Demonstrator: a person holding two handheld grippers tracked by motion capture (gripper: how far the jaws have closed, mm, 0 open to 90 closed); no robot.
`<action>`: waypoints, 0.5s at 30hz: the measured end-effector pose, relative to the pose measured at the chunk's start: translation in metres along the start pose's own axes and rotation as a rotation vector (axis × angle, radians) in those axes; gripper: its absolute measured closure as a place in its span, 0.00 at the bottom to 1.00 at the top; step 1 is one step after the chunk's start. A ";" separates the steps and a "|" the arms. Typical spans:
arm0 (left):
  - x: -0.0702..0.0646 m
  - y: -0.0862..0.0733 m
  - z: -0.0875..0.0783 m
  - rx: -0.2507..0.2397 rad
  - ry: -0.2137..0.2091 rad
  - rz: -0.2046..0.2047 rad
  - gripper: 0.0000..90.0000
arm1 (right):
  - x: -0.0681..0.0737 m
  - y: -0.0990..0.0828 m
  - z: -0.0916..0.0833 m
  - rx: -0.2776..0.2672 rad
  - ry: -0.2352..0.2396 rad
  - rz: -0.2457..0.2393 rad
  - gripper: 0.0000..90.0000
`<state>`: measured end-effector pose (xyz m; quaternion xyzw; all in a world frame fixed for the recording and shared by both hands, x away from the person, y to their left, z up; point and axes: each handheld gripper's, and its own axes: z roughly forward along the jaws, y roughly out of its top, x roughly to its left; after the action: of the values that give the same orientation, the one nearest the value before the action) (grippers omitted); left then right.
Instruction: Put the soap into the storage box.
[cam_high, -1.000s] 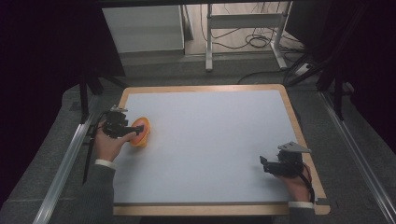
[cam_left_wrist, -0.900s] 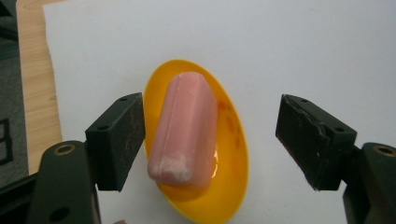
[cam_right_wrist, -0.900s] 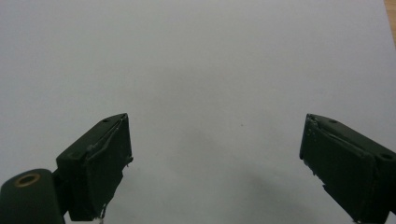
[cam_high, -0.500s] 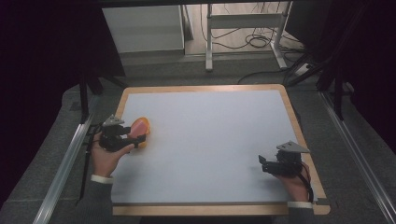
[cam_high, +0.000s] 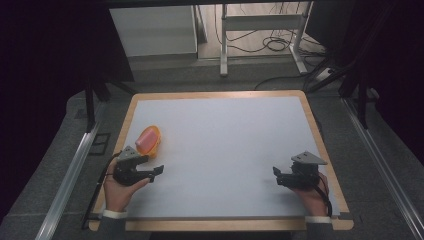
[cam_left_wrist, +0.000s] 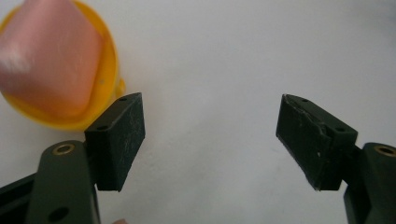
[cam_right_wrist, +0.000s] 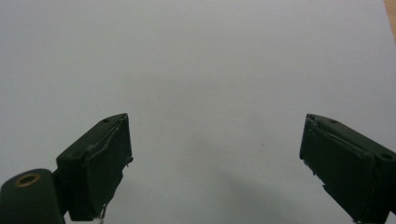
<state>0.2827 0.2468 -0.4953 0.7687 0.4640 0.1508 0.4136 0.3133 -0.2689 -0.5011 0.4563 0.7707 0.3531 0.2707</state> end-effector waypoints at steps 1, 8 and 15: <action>0.000 -0.004 0.001 -0.001 0.000 -0.010 0.27 | 0.000 0.000 -0.001 -0.001 0.001 0.000 0.10; 0.003 -0.016 0.003 0.026 0.011 -0.023 0.27 | 0.002 0.003 -0.004 -0.022 0.013 -0.001 0.10; 0.005 -0.013 0.014 0.021 -0.003 -0.033 0.27 | 0.004 0.005 -0.004 -0.036 0.021 -0.006 0.10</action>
<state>0.2863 0.2474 -0.5143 0.7654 0.4777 0.1380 0.4085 0.3110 -0.2647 -0.4954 0.4453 0.7684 0.3708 0.2718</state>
